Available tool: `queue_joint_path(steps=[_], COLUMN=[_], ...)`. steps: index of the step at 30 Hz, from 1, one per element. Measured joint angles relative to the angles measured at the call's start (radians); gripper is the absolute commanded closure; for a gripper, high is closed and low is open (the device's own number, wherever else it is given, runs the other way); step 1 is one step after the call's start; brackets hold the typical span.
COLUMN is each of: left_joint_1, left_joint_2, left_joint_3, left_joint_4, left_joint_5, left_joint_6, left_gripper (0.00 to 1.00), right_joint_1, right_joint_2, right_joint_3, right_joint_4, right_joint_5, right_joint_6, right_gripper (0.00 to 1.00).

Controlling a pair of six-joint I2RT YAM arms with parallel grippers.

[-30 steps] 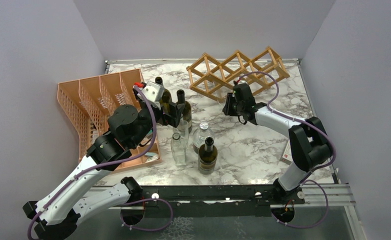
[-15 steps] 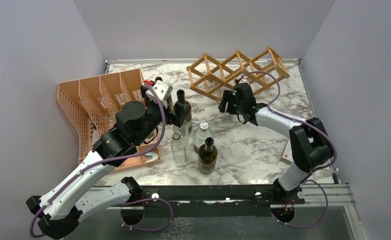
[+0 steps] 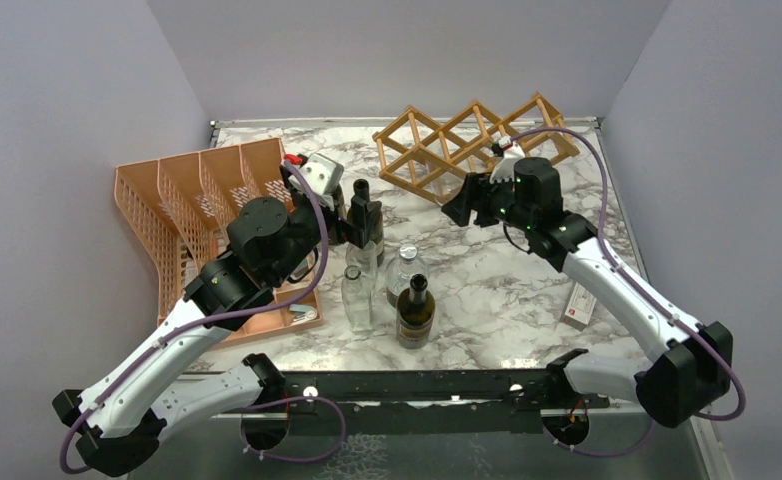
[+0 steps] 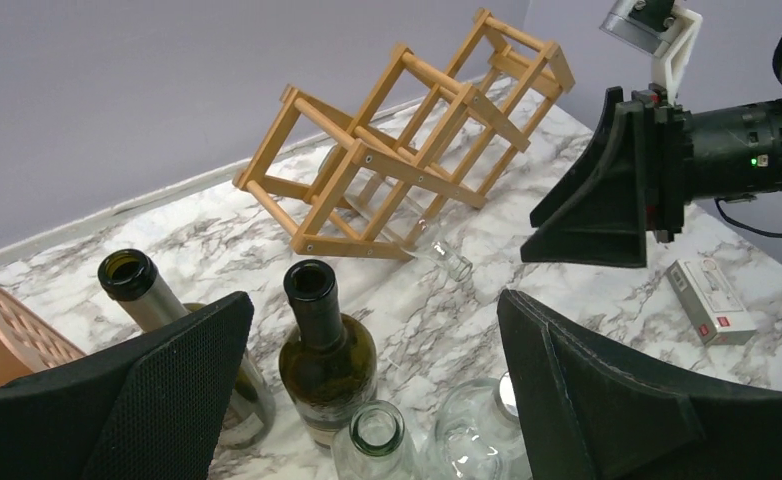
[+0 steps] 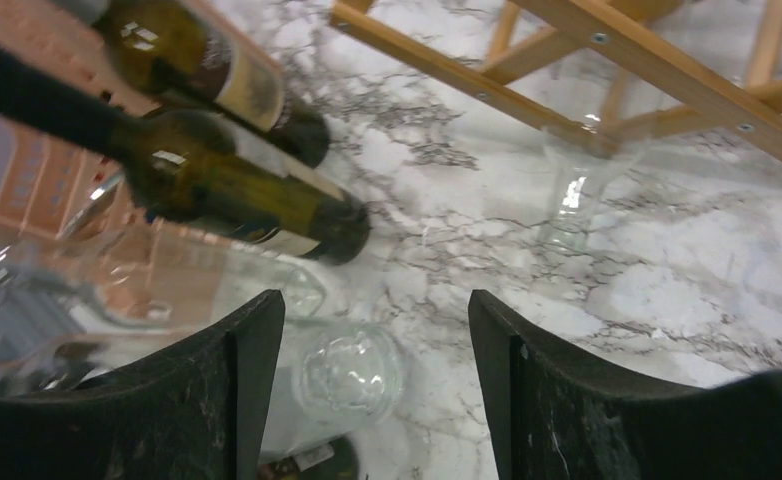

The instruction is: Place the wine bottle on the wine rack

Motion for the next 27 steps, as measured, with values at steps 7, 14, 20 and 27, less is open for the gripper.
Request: queue_joint_path(steps=[7, 14, 20, 27], left_joint_1=[0.000, 0.000, 0.000, 0.000], left_joint_2=[-0.028, -0.067, -0.120, -0.200], left_joint_3=[-0.048, -0.068, -0.056, -0.056], left_joint_4=[0.055, 0.057, 0.055, 0.069], left_joint_5=[-0.012, -0.071, -0.170, -0.299], left_joint_6=[-0.060, -0.094, -0.096, -0.077], left_gripper=[0.01, 0.01, 0.01, 0.01], right_joint_1=[0.056, 0.223, 0.366, 0.460], right_joint_2=[-0.024, 0.027, 0.153, 0.310], right_joint_3=[0.073, 0.230, 0.336, 0.361], right_joint_4=[-0.101, -0.141, -0.137, -0.124], right_joint_5=[-0.162, -0.159, -0.063, 0.043], right_joint_6=[-0.078, -0.125, -0.166, -0.200], right_gripper=[0.31, 0.35, 0.37, 0.38])
